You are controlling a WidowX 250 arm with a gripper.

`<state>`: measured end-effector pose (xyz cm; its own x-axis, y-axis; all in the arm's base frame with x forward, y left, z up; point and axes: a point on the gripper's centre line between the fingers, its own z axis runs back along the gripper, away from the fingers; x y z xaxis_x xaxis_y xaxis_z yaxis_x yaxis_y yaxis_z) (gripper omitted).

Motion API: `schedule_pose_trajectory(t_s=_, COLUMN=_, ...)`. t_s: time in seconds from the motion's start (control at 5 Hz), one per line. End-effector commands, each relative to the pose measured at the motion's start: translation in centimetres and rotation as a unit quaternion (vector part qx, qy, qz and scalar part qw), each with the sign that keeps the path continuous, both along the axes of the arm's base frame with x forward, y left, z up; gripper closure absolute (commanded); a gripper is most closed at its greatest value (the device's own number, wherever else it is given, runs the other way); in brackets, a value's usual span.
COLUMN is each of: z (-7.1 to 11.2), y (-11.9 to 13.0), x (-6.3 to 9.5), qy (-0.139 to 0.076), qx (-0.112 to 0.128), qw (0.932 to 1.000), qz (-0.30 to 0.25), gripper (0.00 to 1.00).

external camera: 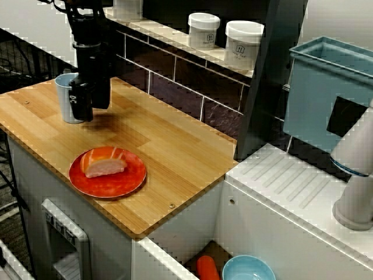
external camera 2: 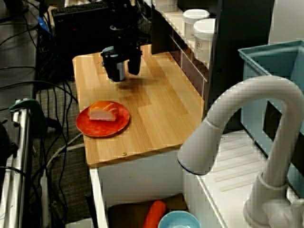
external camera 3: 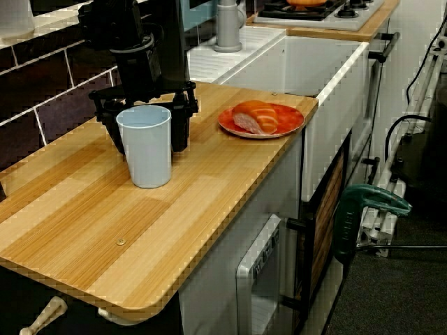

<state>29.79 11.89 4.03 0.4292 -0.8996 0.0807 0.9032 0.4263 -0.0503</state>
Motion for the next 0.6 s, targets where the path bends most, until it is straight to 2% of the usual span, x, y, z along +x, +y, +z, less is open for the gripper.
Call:
schedule_pose_trajectory(t_s=0.0, z=3.28, y=3.19, x=-0.12, qy=-0.02, qx=0.009, qw=0.9998, qz=0.001, gripper=0.0)
schedule_pose_trajectory(t_s=0.2, z=3.71, y=3.57, x=-0.33, qy=-0.026, qx=0.004, qw=0.9996, qz=0.014, gripper=0.0)
schedule_pose_trajectory(t_s=0.4, z=3.96, y=3.03, x=-0.13, qy=-0.02, qx=-0.011, qw=0.9992, qz=0.034, gripper=0.0)
